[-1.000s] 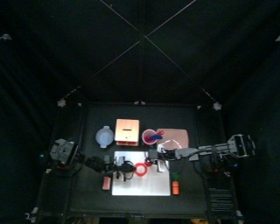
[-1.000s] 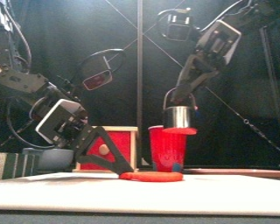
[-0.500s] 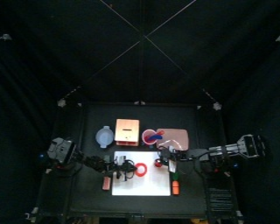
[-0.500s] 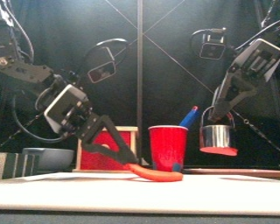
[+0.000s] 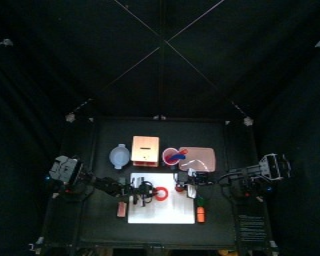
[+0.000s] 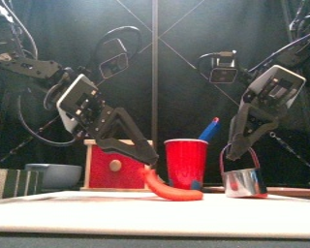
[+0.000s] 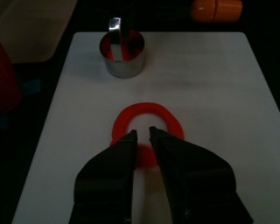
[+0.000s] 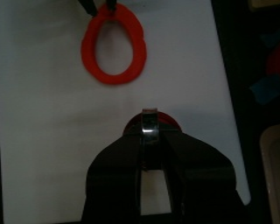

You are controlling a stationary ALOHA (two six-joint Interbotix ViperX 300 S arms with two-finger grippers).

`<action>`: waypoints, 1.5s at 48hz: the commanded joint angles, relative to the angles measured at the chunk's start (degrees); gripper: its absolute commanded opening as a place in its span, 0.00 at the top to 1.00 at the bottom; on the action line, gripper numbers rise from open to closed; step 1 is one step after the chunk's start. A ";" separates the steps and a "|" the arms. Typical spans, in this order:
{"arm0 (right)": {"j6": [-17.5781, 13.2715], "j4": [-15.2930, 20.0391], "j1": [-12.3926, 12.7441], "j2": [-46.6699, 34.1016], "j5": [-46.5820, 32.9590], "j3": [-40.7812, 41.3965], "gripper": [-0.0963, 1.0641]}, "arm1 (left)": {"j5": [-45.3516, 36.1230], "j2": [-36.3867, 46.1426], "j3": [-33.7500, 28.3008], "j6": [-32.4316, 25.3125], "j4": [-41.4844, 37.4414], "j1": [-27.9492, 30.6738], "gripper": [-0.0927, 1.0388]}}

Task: Get the cutter from the drawer then cut the dough then place the extra dough in the bowl
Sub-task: Place the extra dough in the bowl

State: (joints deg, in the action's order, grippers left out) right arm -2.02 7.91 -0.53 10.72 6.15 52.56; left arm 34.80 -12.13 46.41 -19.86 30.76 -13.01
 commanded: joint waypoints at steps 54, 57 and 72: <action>0.26 0.00 0.35 -1.58 -4.75 -5.98 0.23 | -9.23 -4.57 -3.69 -0.09 -2.29 5.19 0.26; 0.26 0.00 0.26 -1.85 -4.75 -6.06 0.23 | -10.81 -4.66 -4.22 -0.09 -2.29 5.27 0.26; 0.18 0.35 0.35 -2.64 -4.75 -6.15 0.23 | -12.57 -5.01 -4.83 0.09 -2.20 5.89 0.38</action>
State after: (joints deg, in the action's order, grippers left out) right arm -1.85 8.00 -0.35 7.38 1.85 47.64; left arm 22.76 -17.23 41.92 -19.86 28.56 -7.21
